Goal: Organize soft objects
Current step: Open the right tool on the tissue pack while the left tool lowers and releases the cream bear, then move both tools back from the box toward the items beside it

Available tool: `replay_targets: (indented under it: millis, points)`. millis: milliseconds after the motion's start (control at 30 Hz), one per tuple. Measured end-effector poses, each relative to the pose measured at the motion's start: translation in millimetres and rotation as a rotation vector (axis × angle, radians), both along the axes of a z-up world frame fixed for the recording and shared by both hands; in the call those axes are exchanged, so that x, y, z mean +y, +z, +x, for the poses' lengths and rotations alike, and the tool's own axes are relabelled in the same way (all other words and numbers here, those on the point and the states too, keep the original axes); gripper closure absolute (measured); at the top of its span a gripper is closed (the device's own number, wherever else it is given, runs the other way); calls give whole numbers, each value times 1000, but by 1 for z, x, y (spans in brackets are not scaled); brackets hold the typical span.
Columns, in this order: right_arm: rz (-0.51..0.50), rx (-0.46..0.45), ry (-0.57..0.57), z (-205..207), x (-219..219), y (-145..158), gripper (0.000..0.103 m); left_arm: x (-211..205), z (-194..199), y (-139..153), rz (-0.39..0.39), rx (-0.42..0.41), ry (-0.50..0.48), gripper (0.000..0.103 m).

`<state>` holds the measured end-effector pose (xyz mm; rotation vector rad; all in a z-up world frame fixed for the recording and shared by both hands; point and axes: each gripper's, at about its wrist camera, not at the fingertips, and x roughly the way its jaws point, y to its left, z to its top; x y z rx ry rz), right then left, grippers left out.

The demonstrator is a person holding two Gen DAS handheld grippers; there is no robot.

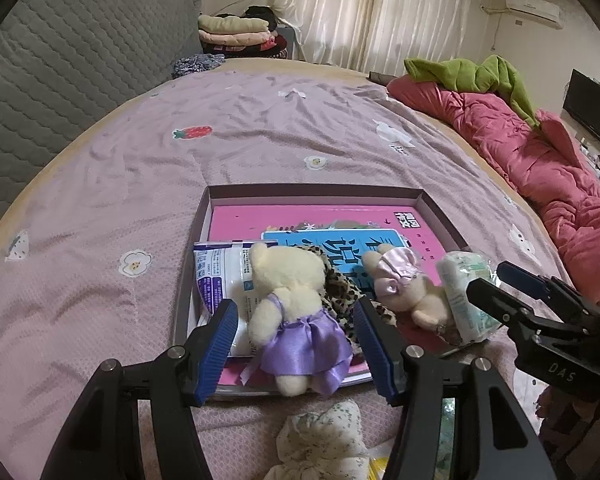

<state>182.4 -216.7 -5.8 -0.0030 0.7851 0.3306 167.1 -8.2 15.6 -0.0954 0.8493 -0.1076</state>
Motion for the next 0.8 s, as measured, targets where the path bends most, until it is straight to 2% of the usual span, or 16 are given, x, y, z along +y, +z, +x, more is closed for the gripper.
replay_targets:
  millis: [333, 467, 800]
  points:
    - [-12, -14, 2, -3, -3, 3, 30, -1, -6, 7, 6, -7, 14, 43]
    - [-14, -17, 2, -4, -4, 4, 30, -2, -9, 9, 18, -11, 20, 34]
    - [-1, -38, 2, -8, -11, 10, 30, -1, -19, 10, 14, 0, 16, 33]
